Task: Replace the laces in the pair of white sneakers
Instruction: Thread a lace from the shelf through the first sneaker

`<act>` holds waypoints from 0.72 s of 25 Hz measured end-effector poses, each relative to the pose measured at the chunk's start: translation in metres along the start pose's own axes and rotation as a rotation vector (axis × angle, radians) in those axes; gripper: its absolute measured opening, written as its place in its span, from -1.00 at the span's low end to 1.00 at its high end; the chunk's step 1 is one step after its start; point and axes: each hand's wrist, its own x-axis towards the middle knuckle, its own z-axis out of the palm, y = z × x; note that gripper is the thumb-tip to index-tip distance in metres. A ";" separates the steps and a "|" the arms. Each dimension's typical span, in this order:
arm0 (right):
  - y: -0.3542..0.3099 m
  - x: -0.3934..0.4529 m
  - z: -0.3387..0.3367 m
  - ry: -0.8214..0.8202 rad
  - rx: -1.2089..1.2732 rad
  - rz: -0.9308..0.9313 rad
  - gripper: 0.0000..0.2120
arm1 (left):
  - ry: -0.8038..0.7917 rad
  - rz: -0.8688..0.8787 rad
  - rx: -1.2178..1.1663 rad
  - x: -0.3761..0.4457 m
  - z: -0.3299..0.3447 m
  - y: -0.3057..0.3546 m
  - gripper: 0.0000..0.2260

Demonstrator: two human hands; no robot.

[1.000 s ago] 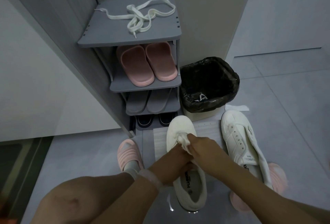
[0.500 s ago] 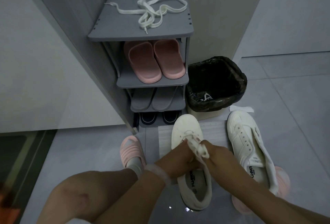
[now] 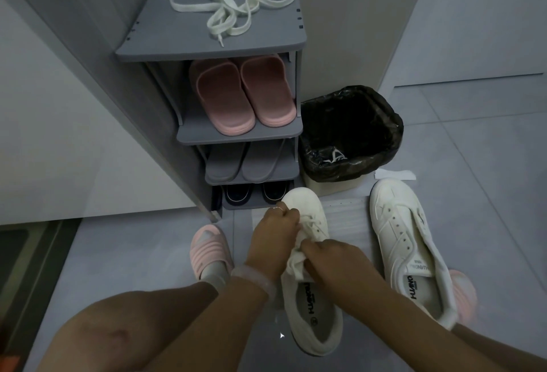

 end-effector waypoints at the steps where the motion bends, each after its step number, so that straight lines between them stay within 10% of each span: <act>1: -0.002 -0.001 -0.002 -0.010 0.012 0.022 -0.58 | 0.029 0.035 0.056 0.001 0.001 0.000 -0.82; 12: 0.002 0.007 0.007 -0.039 0.145 0.039 -0.75 | -0.305 -0.310 -0.637 0.026 -0.014 0.009 -0.72; 18: 0.007 0.004 0.012 -0.060 0.492 0.118 -0.77 | -0.021 -0.499 -0.566 0.003 -0.018 -0.005 -0.80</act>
